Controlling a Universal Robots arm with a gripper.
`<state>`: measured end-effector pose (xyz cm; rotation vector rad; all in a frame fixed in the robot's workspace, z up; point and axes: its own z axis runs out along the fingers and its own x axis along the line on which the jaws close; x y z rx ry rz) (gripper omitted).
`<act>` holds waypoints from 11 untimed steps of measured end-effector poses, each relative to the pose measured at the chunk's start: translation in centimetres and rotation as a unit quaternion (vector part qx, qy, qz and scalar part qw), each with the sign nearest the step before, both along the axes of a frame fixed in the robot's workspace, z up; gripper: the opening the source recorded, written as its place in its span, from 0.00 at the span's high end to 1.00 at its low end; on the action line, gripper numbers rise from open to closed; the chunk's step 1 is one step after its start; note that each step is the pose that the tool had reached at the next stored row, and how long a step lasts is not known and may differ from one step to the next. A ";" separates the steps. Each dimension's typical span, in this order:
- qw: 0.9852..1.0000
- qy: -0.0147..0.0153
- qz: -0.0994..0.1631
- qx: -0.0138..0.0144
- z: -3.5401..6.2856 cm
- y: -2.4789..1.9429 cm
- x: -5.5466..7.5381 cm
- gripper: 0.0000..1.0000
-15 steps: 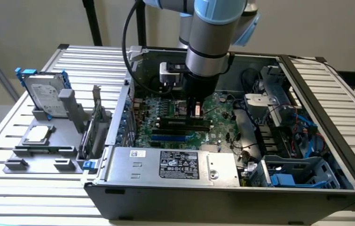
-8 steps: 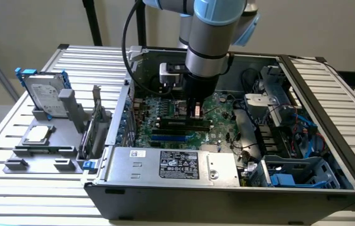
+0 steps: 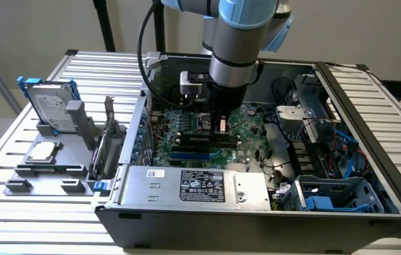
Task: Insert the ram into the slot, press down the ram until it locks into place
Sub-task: 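Insert the ram into the slot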
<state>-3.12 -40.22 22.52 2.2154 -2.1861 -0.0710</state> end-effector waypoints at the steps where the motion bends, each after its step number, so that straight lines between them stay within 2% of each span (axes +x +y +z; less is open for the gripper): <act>1: 1.000 0.000 0.000 0.000 0.00 0.00 0.0 0.86; 11: 1.000 -0.001 0.001 0.000 0.12 0.00 0.0 0.86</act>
